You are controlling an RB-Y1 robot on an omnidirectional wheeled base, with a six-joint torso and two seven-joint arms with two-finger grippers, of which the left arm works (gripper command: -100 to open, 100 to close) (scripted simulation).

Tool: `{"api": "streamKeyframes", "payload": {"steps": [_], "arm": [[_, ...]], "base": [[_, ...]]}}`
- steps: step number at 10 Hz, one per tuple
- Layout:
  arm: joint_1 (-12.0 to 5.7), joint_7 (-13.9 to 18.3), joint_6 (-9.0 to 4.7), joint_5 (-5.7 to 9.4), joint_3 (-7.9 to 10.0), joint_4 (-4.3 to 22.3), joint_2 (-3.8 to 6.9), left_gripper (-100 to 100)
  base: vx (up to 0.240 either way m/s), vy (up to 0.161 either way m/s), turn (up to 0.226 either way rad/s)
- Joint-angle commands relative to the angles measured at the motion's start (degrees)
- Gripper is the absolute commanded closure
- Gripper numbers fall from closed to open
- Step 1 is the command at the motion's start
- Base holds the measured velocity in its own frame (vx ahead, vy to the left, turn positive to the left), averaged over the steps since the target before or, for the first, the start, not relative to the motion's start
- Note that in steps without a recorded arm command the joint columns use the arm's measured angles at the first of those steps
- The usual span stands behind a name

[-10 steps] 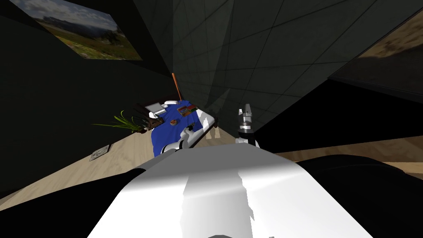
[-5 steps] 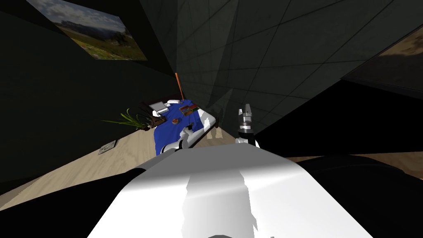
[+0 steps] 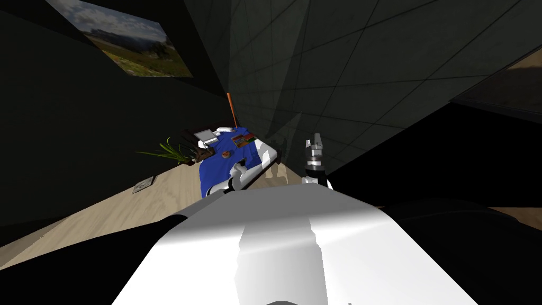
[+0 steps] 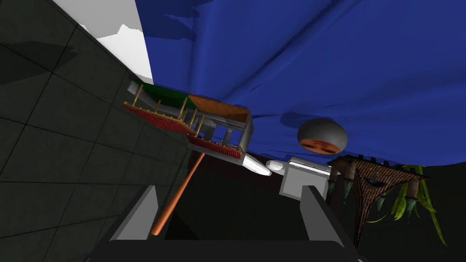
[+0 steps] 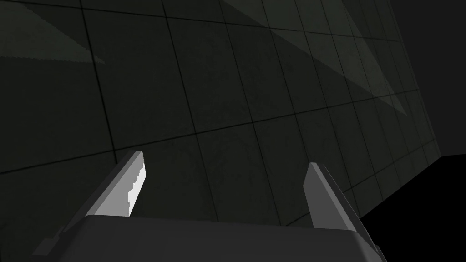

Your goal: Push the door open

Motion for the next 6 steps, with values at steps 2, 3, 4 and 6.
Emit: {"api": "streamKeyframes", "payload": {"steps": [2, 3, 4, 6], "arm": [[0.50, -0.30, 0.41, 1.68, -0.92, -0.74, 0.14, -100], [0.29, 1.45, 2.01, 0.36, 1.12, -0.76, 0.06, -100], [0.29, 1.45, 2.01, 1.04, 1.12, -0.76, 0.06, -100], [0.07, 3.20, 3.61, -0.19, 3.16, -0.78, -0.02, -100]], "base": [[0.009, -0.012, 0.006], [-0.002, 0.007, 0.056], [-0.003, 0.005, 0.053], [-0.001, 0.006, 0.077]]}}
